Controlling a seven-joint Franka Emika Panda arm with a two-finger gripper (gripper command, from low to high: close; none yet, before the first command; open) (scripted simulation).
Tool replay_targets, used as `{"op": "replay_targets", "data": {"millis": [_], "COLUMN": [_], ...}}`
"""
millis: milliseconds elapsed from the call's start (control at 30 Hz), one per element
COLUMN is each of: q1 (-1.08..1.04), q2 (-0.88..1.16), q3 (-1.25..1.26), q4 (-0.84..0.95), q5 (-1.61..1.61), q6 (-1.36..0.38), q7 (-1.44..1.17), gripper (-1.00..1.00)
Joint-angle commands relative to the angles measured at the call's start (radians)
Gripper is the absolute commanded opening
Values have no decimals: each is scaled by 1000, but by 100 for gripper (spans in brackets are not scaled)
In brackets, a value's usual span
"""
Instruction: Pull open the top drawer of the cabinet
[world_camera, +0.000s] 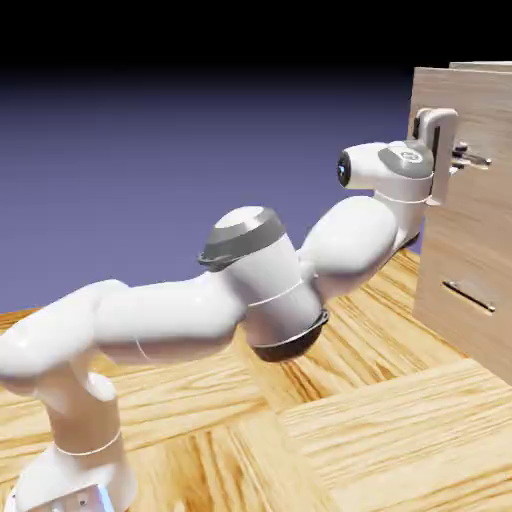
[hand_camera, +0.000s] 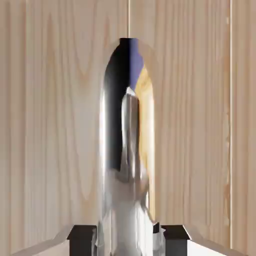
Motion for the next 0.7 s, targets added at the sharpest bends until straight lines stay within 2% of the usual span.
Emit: {"op": "replay_targets", "data": {"millis": [0,567,600,667], "q1": [-24,-449,-449,-478], "q2": [-4,-24,-24,-20], "q3": [9,240,240,261], "q4": [-36,-626,-626,-662], "q5": [3,60,60,70], "q6": [-13,-209,-209,-219], "q7": [8,111,111,114], "gripper": [-100,-100,100,100]}}
